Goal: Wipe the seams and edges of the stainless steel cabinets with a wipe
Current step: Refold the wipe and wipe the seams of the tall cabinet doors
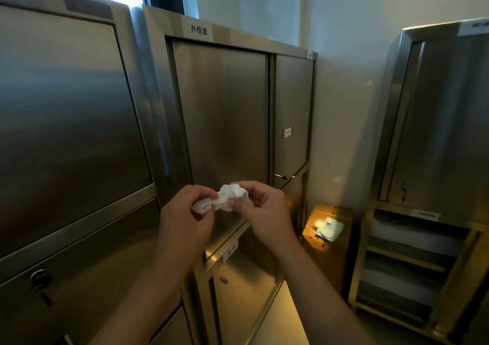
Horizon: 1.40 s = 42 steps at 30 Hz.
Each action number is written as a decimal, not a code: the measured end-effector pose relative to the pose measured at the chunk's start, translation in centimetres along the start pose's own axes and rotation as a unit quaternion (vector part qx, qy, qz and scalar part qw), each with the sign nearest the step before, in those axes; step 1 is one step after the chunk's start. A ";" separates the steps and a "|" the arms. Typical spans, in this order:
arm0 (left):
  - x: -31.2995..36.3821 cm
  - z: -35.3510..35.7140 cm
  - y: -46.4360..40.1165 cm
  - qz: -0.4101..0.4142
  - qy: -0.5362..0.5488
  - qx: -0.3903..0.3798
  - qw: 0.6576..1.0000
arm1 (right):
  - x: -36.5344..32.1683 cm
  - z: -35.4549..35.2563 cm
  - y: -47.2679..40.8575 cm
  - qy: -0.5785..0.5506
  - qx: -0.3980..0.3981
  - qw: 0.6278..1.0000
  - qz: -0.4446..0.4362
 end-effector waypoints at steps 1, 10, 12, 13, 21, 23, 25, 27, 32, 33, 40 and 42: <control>0.2 0.0 -0.3 0.010 -0.005 0.005 1.000 | -0.1 -0.1 -0.4 0.003 0.012 1.000 -0.008; 2.1 -0.1 -3.7 0.028 0.023 0.045 0.998 | -0.8 -0.8 -4.6 0.070 0.036 0.995 -0.062; 2.5 0.0 -4.5 0.037 0.018 0.054 0.998 | -0.8 -0.9 -5.7 0.095 0.022 0.992 -0.085; 2.7 0.1 -4.8 0.043 0.020 0.056 0.997 | -0.8 -0.9 -6.1 0.099 0.014 0.990 -0.095; 3.8 0.0 -6.3 0.062 0.037 0.073 0.995 | -0.5 0.0 -8.5 0.034 -0.058 0.989 -0.130; 3.6 -0.2 -6.5 0.060 0.030 0.072 0.995 | -0.4 0.5 -8.9 0.017 -0.054 0.988 -0.141; 3.4 -0.5 -6.5 0.064 0.023 0.070 0.995 | -0.4 1.0 -9.1 0.000 -0.047 0.987 -0.151; 3.2 -0.9 -6.4 0.063 0.016 0.061 0.996 | -0.4 1.7 -9.1 -0.020 -0.049 0.987 -0.151; 2.4 -2.3 -7.0 0.078 -0.003 0.053 0.996 | -0.2 3.1 -9.4 -0.035 -0.051 0.986 -0.153; 2.2 -2.6 -7.2 0.082 -0.005 0.054 0.995 | -0.2 3.3 -9.5 -0.026 -0.050 0.986 -0.156; 1.8 -4.0 -8.5 0.139 -0.011 0.063 0.988 | -0.4 4.0 -10.9 0.029 -0.036 0.983 -0.178; 1.6 -4.6 -9.1 0.143 -0.007 0.064 0.988 | -0.7 4.4 -11.6 0.042 -0.033 0.981 -0.185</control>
Point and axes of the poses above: each hand's wrist, its own y-axis away from the middle knuckle, its own z-axis out of the palm, x = y × z, the point moved 2 cm from there along -y, towards the middle knuckle, and after that the axes turned 10 degrees about -z, right-handed, at the moved point
